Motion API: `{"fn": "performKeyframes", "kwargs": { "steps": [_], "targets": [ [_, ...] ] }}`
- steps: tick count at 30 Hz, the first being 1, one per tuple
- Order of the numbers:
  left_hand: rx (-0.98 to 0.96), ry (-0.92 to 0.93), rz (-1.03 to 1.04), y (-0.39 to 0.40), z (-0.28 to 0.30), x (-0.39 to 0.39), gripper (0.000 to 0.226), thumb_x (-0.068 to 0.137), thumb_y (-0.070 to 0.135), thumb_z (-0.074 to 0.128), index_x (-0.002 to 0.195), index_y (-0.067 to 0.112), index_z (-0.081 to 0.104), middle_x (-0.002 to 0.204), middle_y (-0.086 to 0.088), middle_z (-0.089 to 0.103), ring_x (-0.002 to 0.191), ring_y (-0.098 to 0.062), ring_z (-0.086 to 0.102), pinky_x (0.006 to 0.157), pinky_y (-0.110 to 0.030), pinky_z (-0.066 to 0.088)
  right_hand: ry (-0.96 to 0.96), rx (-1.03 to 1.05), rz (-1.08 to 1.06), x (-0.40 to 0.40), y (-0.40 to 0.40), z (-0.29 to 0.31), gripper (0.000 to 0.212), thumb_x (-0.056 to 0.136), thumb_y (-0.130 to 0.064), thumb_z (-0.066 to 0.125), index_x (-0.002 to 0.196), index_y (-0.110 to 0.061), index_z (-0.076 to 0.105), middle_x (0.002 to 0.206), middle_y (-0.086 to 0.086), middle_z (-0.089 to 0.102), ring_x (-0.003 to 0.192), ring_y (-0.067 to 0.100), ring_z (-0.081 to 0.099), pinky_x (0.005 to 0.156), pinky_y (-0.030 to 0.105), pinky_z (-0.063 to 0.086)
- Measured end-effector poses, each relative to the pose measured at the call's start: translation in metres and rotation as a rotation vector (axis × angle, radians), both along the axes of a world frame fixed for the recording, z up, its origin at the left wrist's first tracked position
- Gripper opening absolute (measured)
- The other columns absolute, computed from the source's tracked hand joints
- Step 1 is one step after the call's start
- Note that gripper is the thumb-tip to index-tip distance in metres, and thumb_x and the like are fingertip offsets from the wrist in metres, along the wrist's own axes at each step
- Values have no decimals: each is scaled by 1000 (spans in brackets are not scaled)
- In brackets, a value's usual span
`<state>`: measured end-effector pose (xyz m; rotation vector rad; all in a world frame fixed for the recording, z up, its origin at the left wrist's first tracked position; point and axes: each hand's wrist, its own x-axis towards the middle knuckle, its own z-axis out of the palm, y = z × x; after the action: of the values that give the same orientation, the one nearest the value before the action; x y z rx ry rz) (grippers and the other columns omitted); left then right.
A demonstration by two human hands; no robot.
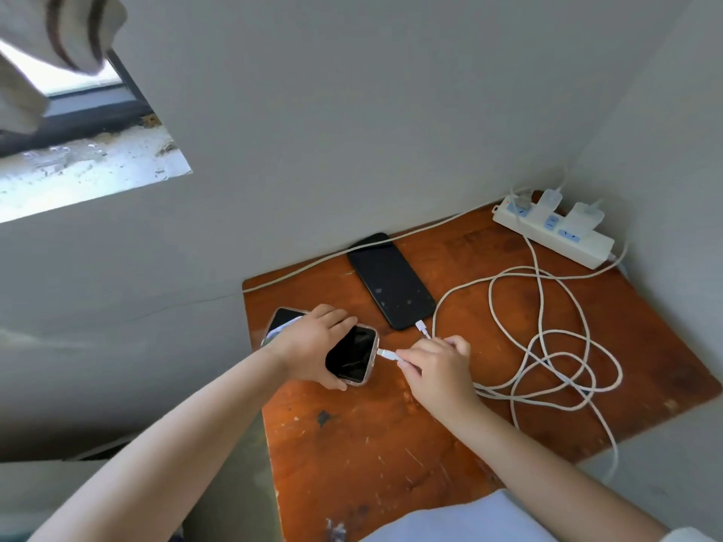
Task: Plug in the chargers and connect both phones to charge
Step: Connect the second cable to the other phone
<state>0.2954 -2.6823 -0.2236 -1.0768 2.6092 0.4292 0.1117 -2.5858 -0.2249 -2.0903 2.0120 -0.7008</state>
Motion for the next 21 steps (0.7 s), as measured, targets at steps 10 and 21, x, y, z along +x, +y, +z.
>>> {"fn": "performKeyframes", "kwargs": {
  "steps": [10,21],
  "targets": [
    [-57,150,116,21,13,4,95,65,63,63,139,19,21,146,-2,32,134,-20,20,108,-31,27,14,-61,-36,2,16,23,22,49,-4,89,65,-12,75,57,5,72,53,18,67,62,42,51],
    [-74,213,121,37,12,-8,92,62,60,68,134,19,29,137,-4,40,125,-20,31,100,-29,35,84,-84,-13,-4,27,31,24,45,-4,91,62,-12,75,56,5,70,51,18,65,57,42,51]
  ]
}}
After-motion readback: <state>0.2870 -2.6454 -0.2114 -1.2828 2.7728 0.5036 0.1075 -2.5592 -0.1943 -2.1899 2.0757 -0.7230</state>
